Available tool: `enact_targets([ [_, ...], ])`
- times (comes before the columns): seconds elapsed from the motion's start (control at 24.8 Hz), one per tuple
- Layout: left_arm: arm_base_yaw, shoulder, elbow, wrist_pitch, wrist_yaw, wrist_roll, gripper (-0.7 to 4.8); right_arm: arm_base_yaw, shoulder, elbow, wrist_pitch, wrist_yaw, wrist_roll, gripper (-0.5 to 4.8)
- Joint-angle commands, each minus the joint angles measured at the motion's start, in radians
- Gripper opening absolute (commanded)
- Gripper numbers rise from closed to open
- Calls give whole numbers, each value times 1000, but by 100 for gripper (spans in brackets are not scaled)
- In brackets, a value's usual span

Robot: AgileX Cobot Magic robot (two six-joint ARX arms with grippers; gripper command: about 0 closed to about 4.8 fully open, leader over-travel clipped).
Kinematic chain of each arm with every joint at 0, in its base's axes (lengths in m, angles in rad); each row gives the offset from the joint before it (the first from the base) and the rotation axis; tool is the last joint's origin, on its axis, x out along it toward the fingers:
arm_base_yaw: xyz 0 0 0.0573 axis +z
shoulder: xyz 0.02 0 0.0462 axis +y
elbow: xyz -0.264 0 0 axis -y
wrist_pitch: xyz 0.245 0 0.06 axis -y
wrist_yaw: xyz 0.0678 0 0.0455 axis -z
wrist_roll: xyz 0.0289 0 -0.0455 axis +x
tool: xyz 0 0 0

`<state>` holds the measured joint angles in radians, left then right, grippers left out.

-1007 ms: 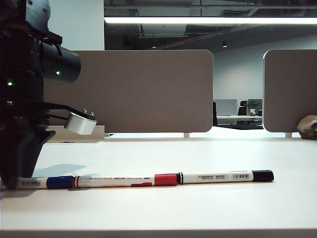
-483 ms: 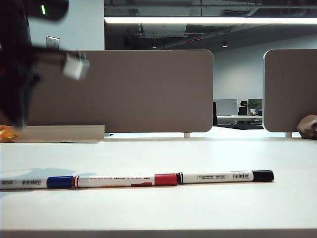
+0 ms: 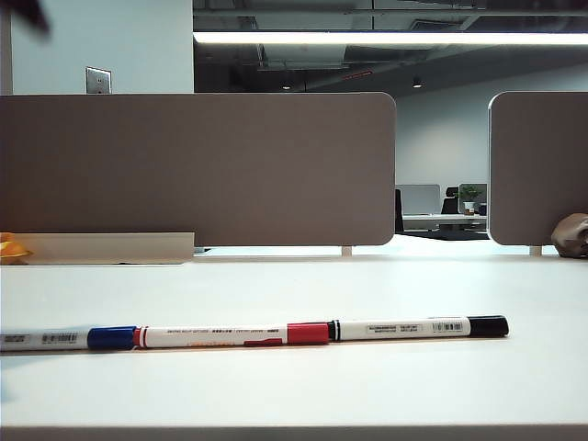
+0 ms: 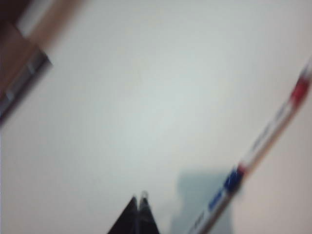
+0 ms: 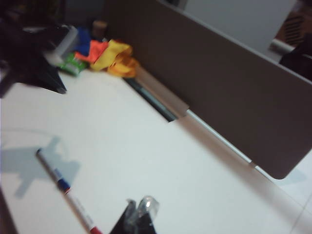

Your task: Pick up the markers one by one and line them up horizontally in a straight line on the table.

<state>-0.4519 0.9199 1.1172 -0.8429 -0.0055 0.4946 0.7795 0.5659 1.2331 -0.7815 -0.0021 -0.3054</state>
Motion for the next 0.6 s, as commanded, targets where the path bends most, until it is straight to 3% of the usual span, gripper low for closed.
enact_targets([
  [0.04,1,-156,1,165,74,-92,-5,0,-116,-134,170,34,18,-7],
  [0.36,1,-317,-33,178,104,-155,-5,0,-289,-435,386,109,52,-7],
  [0.6,1,-472,-243,275,123,-224,-5,0,-319,-680,496,106,79,-7],
])
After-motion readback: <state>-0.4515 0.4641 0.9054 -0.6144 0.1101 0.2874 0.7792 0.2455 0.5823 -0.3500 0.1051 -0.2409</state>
